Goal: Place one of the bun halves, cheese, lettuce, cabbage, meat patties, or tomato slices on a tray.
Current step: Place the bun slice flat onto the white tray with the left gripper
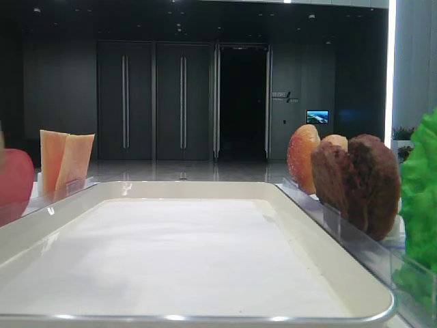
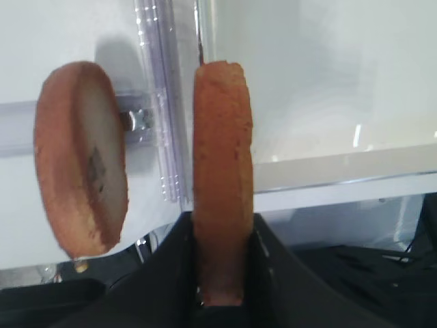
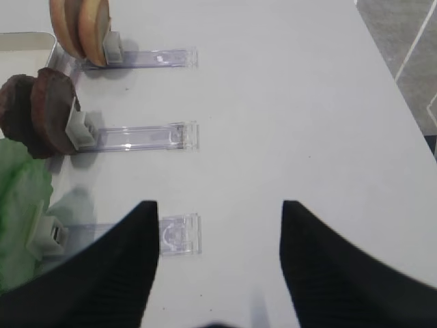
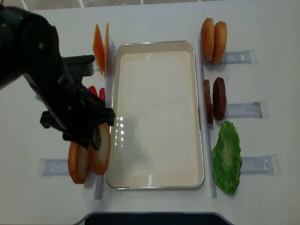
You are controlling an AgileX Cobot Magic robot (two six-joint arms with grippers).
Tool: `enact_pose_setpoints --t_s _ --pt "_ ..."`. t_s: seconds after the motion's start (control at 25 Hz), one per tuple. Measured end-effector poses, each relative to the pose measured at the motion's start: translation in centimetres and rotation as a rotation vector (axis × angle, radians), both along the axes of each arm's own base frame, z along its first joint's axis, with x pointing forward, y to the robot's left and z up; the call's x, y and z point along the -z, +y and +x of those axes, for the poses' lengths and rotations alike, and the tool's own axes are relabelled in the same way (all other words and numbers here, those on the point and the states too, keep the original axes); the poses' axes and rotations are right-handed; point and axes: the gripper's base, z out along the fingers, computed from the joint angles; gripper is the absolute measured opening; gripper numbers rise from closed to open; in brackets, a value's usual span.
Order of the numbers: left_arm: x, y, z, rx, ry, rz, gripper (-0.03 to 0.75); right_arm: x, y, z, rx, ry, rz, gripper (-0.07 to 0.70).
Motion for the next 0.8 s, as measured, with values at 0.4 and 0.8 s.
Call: enact_pose_setpoints --t_s 0.4,0.8 --pt "-0.5 -2.0 1.0 -0.045 -0.103 -0.225 0.141 0.0 0.0 0.0 0.000 0.000 0.000 0.408" --pt "-0.1 -3.1 1.6 -0.019 -0.114 -0.315 0.141 0.0 0.0 0.0 0.000 0.000 0.000 0.408"
